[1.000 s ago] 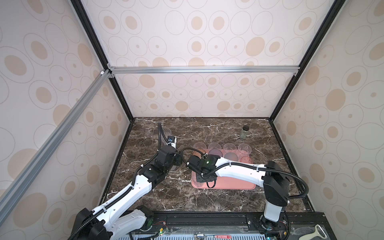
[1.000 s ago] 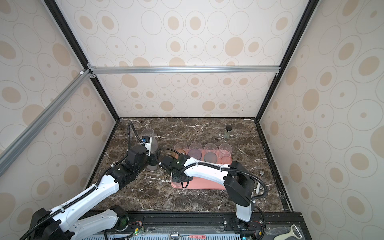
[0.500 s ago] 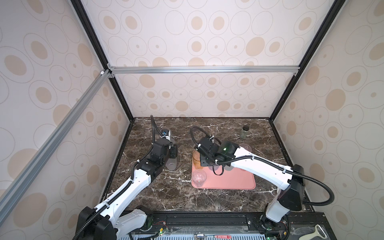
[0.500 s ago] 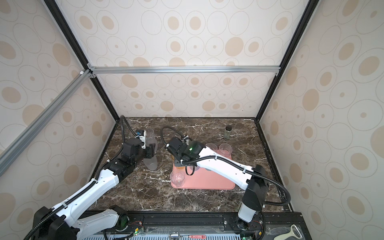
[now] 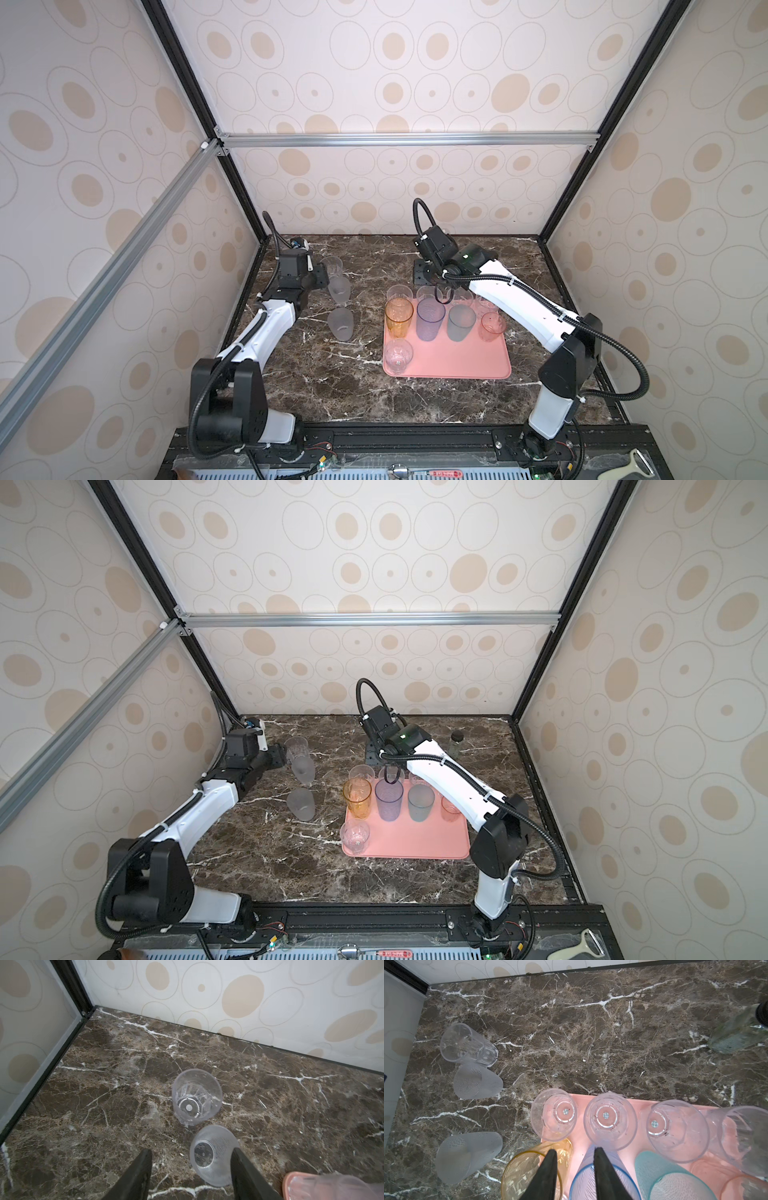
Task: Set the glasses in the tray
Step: 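Raise the right gripper while the left reaches toward another clear glass, then grasp the next clear glass with the left gripper and lift it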
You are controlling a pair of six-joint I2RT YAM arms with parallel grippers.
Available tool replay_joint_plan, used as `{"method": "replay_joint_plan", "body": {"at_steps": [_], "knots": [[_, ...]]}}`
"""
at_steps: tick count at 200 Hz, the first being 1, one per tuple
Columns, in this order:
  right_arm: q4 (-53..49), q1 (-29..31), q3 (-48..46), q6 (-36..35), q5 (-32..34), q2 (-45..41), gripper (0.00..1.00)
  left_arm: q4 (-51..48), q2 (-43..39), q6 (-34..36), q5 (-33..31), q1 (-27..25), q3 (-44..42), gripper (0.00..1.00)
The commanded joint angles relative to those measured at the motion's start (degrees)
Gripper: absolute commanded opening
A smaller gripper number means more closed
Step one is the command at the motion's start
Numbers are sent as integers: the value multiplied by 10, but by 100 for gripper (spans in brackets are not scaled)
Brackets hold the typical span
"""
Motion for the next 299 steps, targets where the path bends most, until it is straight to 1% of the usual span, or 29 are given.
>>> {"method": "replay_joint_plan", "body": {"at_steps": [1,16,40,51,93,129,173,215,232,256,270,287,299], "knots": [[-7,-3,22,-29,-10,8,33,8,60,-25,66,27,72,58],[-7,-6,22,-37,-9,8,33,-24,114,-12,78,34,125,56],[-3,-9,17,-45,-15,9,33,-78,184,19,56,34,204,55],[-1,-9,17,-47,-18,11,33,-92,207,30,39,34,228,54],[0,-12,15,-55,-24,21,33,-136,274,64,23,35,298,51],[9,-14,6,-52,-14,18,33,-144,297,73,22,32,316,48],[13,-14,3,-46,-21,25,33,-144,320,76,27,26,319,45],[16,-14,0,-42,-24,29,32,-138,329,75,27,23,323,40],[14,-14,1,-44,-21,30,32,-144,338,78,24,20,332,34],[12,-16,5,-46,-18,28,32,-153,344,83,21,17,343,21],[11,-16,6,-47,-16,28,32,-158,342,84,21,16,348,16],[11,-16,5,-46,-16,26,33,-157,336,87,18,15,347,12],[11,-17,4,-45,-16,25,32,-159,335,90,16,16,348,11]]}}
